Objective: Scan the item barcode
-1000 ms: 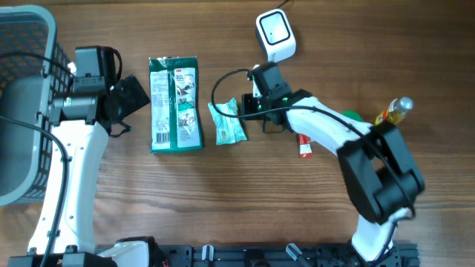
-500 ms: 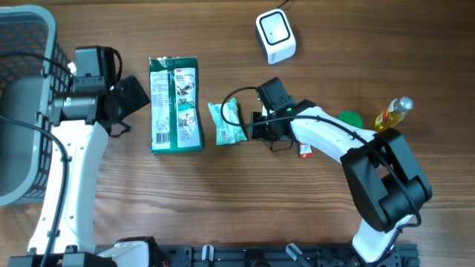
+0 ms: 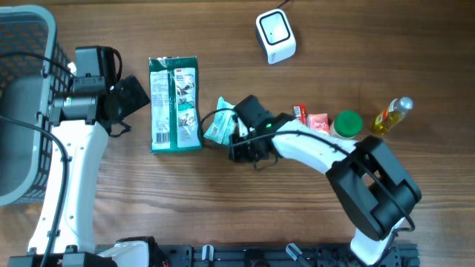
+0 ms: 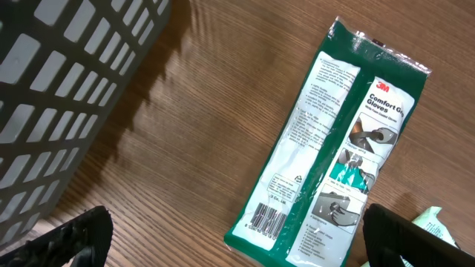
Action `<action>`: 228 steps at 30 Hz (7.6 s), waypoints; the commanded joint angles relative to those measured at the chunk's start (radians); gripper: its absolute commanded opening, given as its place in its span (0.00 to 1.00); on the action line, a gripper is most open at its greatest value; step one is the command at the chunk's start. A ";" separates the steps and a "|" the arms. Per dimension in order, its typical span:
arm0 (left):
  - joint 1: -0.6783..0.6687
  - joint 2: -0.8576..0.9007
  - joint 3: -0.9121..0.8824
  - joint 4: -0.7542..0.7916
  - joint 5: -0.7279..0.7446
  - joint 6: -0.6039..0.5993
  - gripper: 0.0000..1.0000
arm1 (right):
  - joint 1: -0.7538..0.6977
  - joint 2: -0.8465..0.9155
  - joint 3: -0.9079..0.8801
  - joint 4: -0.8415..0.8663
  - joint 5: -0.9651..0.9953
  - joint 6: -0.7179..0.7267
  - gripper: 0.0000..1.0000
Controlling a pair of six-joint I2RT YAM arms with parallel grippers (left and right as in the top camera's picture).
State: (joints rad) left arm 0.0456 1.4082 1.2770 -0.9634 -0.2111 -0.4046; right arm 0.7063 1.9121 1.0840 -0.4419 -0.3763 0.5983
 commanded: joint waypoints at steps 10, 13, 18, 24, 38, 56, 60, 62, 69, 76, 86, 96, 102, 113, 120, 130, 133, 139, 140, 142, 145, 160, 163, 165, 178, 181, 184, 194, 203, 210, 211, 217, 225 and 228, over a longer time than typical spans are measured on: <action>-0.005 0.002 0.000 0.002 0.002 0.008 1.00 | -0.003 -0.229 0.014 -0.077 0.162 -0.192 0.31; -0.005 0.002 0.000 0.002 0.002 0.008 1.00 | -0.003 -0.231 0.014 -0.055 0.168 -0.188 0.33; -0.005 0.002 0.000 0.002 0.002 0.008 1.00 | -0.003 -0.227 0.014 -0.018 0.170 -0.177 0.36; -0.005 0.002 0.000 0.002 0.002 0.008 1.00 | -0.003 -0.227 0.014 -0.015 0.227 -0.177 0.38; -0.005 0.002 0.000 0.002 0.002 0.008 1.00 | -0.005 -0.225 0.014 0.046 0.244 -0.180 0.41; -0.005 0.002 0.000 0.002 0.002 0.008 1.00 | -0.025 -0.155 0.112 0.214 0.243 -0.415 0.32; -0.005 0.002 0.000 0.002 0.002 0.008 1.00 | -0.025 -0.074 0.112 0.310 0.243 -0.415 0.33; -0.005 0.002 0.000 0.002 0.002 0.008 1.00 | -0.025 -0.027 0.112 0.359 0.245 -0.415 0.38; -0.005 0.002 0.000 0.002 0.002 0.008 1.00 | -0.026 0.080 0.112 0.379 0.251 -0.411 0.37; -0.005 0.002 0.000 0.002 0.002 0.008 1.00 | -0.027 0.076 0.112 0.193 0.272 -0.245 0.35; -0.005 0.002 0.000 0.002 0.002 0.008 1.00 | -0.027 -0.103 0.113 -0.048 0.269 -0.143 0.39; -0.005 0.002 0.000 0.002 0.002 0.008 1.00 | -0.027 -0.230 0.100 -0.098 0.278 -0.151 0.09; -0.005 0.002 0.000 0.002 0.002 0.008 1.00 | -0.025 -0.212 0.055 -0.171 0.192 -0.149 0.04; -0.005 0.002 0.000 0.002 0.002 0.008 1.00 | -0.025 -0.203 -0.004 -0.206 0.132 -0.066 0.04; -0.005 0.002 0.000 0.002 0.002 0.008 1.00 | -0.019 -0.201 -0.066 -0.172 0.132 0.223 0.05; -0.005 0.002 0.000 0.002 0.002 0.008 1.00 | 0.029 -0.201 -0.192 -0.016 0.132 0.541 0.06; -0.005 0.002 0.000 0.002 0.002 0.008 1.00 | 0.054 -0.201 -0.211 0.045 0.151 0.605 0.09; -0.005 0.002 0.000 0.002 0.002 0.008 1.00 | 0.094 -0.201 -0.211 0.146 0.223 0.666 0.07; -0.005 0.002 0.000 0.002 0.002 0.008 1.00 | 0.101 -0.201 -0.211 0.167 0.239 0.666 0.07; -0.005 0.002 0.000 0.002 0.002 0.008 1.00 | 0.111 -0.201 -0.211 0.214 0.263 0.666 0.06; -0.005 0.002 0.000 0.002 0.002 0.008 1.00 | 0.114 -0.201 -0.211 0.263 0.274 0.667 0.05; -0.005 0.002 0.000 0.002 0.002 0.008 1.00 | 0.114 -0.200 -0.211 0.068 0.472 0.798 0.04; -0.005 0.002 0.000 0.002 0.002 0.008 1.00 | 0.116 -0.190 -0.211 0.112 0.467 0.797 0.04; -0.005 0.002 0.000 0.002 0.002 0.008 1.00 | 0.118 -0.172 -0.211 0.137 0.461 0.798 0.04; -0.005 0.002 0.000 0.002 0.002 0.008 1.00 | 0.129 -0.040 -0.211 0.432 0.283 0.719 0.04; -0.005 0.002 0.000 0.002 0.002 0.008 1.00 | 0.124 -0.042 -0.211 0.503 0.204 0.585 0.04; -0.005 0.002 0.000 0.002 0.002 0.008 1.00 | 0.108 -0.080 -0.211 0.544 0.086 0.487 0.10; -0.005 0.002 0.000 0.002 0.002 0.008 1.00 | -0.003 -0.369 -0.210 0.407 0.112 0.101 0.64; -0.005 0.002 0.000 0.002 0.002 0.008 1.00 | -0.220 -0.394 -0.211 0.304 0.038 0.053 0.64; -0.005 0.002 0.000 0.002 0.002 0.008 1.00 | -0.261 -0.267 -0.211 0.295 -0.051 -0.047 0.64; -0.005 0.002 0.000 0.002 0.002 0.008 1.00 | -0.261 -0.244 -0.211 0.297 -0.051 -0.045 0.64; -0.005 0.002 0.000 0.002 0.002 0.008 1.00 | -0.260 -0.114 -0.211 0.364 -0.138 -0.048 0.64; -0.005 0.002 0.000 0.002 0.002 0.008 1.00 | -0.260 -0.011 -0.211 0.450 -0.262 -0.048 0.56; -0.005 0.002 0.000 0.002 0.002 0.008 1.00 | -0.260 -0.011 -0.211 0.454 -0.262 -0.048 0.45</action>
State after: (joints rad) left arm 0.0456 1.4082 1.2770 -0.9630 -0.2108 -0.4046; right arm 0.4431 1.8687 0.8734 0.0086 -0.5995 0.5652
